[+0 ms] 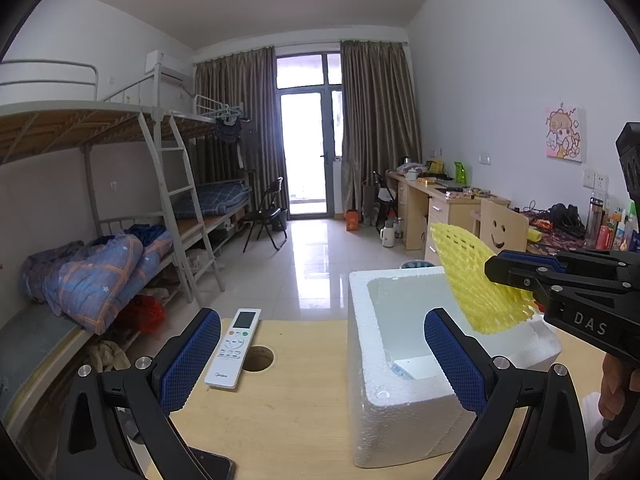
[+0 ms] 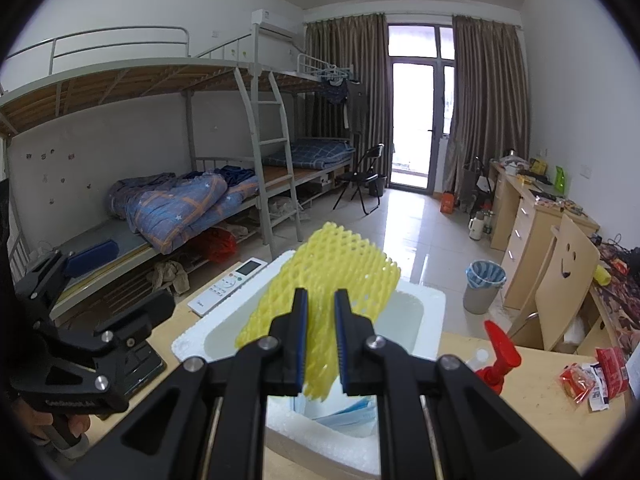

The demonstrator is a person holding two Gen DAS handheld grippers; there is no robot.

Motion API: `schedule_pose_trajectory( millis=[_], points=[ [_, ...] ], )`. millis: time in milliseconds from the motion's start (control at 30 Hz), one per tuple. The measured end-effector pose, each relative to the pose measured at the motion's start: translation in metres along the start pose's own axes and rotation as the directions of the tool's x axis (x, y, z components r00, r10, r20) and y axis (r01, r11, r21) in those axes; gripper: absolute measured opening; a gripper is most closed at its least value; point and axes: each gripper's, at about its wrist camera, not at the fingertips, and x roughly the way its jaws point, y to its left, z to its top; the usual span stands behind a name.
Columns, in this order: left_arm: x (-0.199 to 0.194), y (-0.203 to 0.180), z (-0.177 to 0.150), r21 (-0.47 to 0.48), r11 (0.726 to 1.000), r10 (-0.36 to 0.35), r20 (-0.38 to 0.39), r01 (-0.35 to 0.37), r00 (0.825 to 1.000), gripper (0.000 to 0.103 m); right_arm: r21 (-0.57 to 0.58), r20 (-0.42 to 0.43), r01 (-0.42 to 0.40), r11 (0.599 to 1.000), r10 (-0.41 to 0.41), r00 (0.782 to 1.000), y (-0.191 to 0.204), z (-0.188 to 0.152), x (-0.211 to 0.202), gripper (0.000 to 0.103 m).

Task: Organize soft objects
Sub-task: 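Move the yellow sleeve over the foam box and open the right gripper, then move both grippers back toward the remaining white wipe and grey cloth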

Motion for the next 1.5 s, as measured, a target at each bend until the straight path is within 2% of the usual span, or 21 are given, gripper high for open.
schedule_pose_trajectory(
  millis=[33,100,133,167,633,967,1067,1300,1433,1500],
  points=[
    [-0.001,0.000,0.000,0.000,1.000,0.000,0.002,0.000,1.000,0.102,-0.003,0.002,0.011,1.000,-0.011,1.000,0.003,0.001,0.001,0.017],
    [-0.001,0.002,0.001,-0.004,1.000,0.001,0.005,-0.001,1.000,0.102,0.012,0.002,0.012,1.000,-0.012,1.000,0.001,0.002,0.003,0.035],
    [-0.001,0.003,0.001,-0.006,1.000,0.001,0.007,-0.001,1.000,0.102,0.019,-0.002,0.006,1.000,-0.006,1.000,0.002,0.002,0.004,0.057],
    [-0.002,0.003,0.001,-0.007,1.000,0.003,0.009,-0.002,1.000,0.102,0.024,-0.006,0.003,1.000,-0.003,1.000,0.000,0.002,0.005,0.070],
    [-0.001,0.001,0.002,-0.001,1.000,-0.003,-0.003,0.003,1.000,0.102,0.024,-0.005,0.020,1.000,-0.019,1.000,0.002,0.000,-0.006,0.072],
    [-0.024,-0.015,0.007,0.025,0.999,-0.026,0.017,0.025,1.000,0.102,0.021,0.029,0.040,0.999,-0.041,0.999,0.005,0.005,-0.038,0.073],
    [-0.033,-0.018,0.007,0.020,0.999,-0.030,0.021,0.030,0.999,0.102,0.027,0.039,0.048,0.998,-0.049,0.998,0.003,0.004,-0.051,0.080],
    [-0.066,-0.029,0.010,0.037,0.999,-0.028,0.051,0.026,0.998,0.102,0.042,0.058,0.059,0.997,-0.061,0.996,0.001,-0.002,-0.083,0.085],
    [-0.087,-0.033,0.008,0.034,0.999,-0.034,0.064,0.032,0.997,0.102,0.058,0.082,0.052,0.997,-0.056,0.995,0.005,-0.007,-0.107,0.099],
    [-0.097,-0.034,0.007,0.029,0.999,-0.034,0.071,0.032,0.997,0.102,0.055,0.104,0.050,0.997,-0.056,0.993,0.008,-0.009,-0.120,0.103]
  ],
)
